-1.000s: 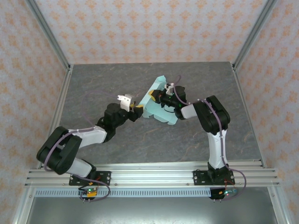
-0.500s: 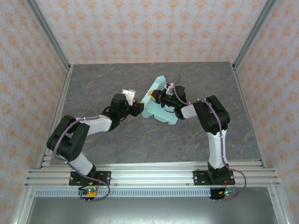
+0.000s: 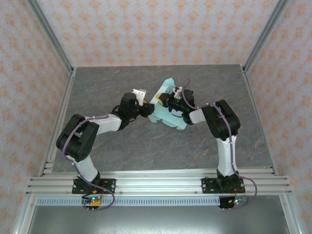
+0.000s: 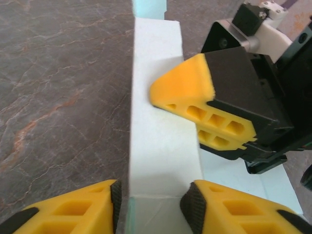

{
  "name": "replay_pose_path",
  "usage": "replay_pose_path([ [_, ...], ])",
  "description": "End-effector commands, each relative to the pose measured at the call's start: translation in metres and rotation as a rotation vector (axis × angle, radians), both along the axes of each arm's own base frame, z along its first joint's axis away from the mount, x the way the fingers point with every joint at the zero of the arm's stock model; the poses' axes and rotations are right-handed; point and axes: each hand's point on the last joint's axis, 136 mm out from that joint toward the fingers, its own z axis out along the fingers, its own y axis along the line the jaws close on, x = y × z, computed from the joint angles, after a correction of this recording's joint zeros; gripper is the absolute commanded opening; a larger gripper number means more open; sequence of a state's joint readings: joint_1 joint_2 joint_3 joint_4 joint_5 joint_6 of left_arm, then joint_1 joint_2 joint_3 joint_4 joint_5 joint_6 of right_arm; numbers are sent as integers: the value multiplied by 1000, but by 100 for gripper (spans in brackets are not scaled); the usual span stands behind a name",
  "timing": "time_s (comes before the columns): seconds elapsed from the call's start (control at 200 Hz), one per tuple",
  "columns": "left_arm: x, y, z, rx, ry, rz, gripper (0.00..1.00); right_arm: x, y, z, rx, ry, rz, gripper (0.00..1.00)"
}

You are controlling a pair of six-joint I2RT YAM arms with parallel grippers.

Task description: Fold the paper box

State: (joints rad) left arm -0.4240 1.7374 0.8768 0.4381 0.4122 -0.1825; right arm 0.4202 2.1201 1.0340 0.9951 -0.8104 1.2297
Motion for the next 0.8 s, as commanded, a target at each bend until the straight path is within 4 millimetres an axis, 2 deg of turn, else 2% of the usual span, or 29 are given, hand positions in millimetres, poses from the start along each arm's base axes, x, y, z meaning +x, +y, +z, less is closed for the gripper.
replay_pose_path([
  [0.0, -14, -18, -9, 46, 67, -59, 35, -20, 18, -4, 8, 21, 69, 5],
  [0.155, -18, -7, 3, 64, 29, -32, 36, -15, 19, 6, 47, 22, 59, 5],
  [0.25, -25, 0, 24, 23, -21, -20, 48, -11, 18, 12, 79, 36, 37, 5],
  [0.32, -33, 7, 35, 5, -60, -3, 50, -7, 21, 21, 108, 36, 39, 5],
  [0.385, -36, 21, 34, 9, -69, 46, 48, -5, 22, 30, 133, 36, 37, 6],
  [0.486, -38, 44, 30, -2, -72, 125, 44, -3, 22, 37, 145, 44, 31, 12],
  [0.576, -47, 62, 35, -38, -110, 192, 48, -2, 24, 37, 140, 52, 39, 14],
  [0.646, -57, 66, 35, -34, -143, 176, 53, -1, 25, 36, 146, 61, 42, 18],
  [0.796, -72, 70, 20, -2, -141, 152, 56, -1, 32, 32, 167, 87, 44, 25],
])
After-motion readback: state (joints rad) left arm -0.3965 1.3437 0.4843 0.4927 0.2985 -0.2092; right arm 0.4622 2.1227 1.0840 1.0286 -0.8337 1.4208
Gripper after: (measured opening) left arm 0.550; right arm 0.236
